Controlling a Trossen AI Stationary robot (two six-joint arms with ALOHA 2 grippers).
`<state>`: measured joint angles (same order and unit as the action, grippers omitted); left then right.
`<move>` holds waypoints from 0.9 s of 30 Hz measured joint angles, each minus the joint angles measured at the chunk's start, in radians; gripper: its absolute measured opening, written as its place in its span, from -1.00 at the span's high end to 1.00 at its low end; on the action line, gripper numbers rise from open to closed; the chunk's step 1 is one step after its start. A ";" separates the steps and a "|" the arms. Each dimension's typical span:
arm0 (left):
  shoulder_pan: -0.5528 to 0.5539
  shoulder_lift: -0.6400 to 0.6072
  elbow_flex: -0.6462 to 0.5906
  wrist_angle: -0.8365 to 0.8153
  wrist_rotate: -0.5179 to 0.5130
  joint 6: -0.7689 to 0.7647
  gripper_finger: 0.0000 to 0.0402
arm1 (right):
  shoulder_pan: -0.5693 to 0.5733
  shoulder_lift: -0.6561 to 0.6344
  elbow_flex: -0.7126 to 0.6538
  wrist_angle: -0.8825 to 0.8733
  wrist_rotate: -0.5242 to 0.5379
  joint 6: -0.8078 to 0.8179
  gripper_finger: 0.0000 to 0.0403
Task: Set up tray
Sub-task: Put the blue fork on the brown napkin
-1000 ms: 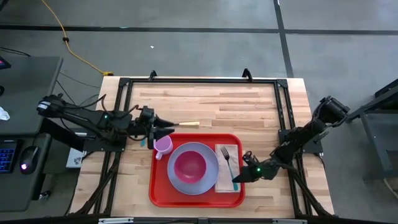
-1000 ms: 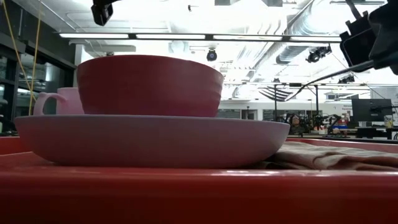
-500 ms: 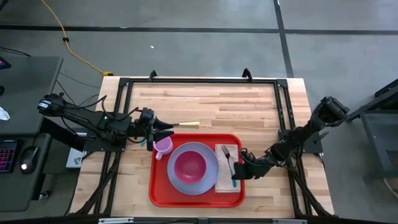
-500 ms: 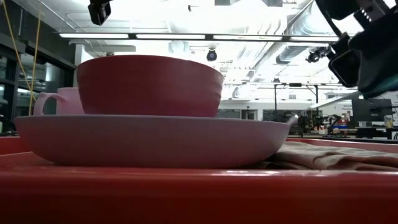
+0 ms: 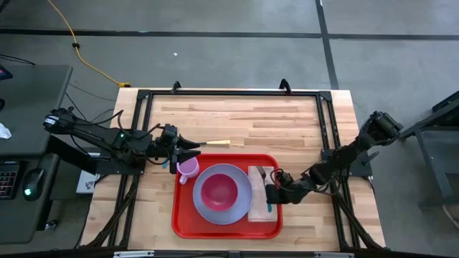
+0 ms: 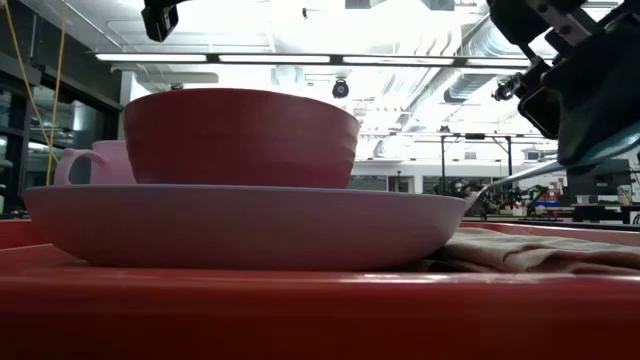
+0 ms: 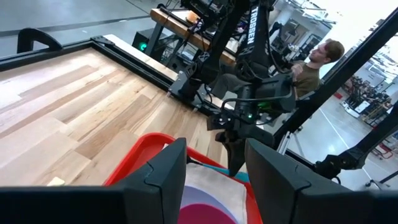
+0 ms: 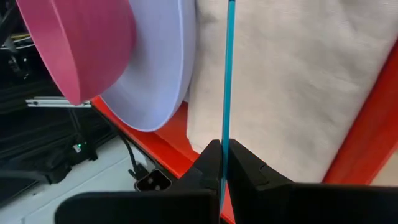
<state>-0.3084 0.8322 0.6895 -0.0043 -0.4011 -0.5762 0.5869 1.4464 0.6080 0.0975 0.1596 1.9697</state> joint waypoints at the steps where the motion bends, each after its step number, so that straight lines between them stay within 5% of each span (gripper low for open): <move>1: 0.000 0.000 0.000 0.000 0.000 0.000 0.03 | 0.000 0.000 0.007 -0.013 0.000 0.000 1.00; 27: 0.000 0.000 0.000 -0.024 0.054 -0.015 0.03 | -0.018 0.158 0.119 -0.079 -0.066 0.048 1.00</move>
<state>-0.3080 0.8322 0.6899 -0.0279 -0.3471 -0.5909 0.5686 1.6043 0.7265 0.0189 0.0937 2.0174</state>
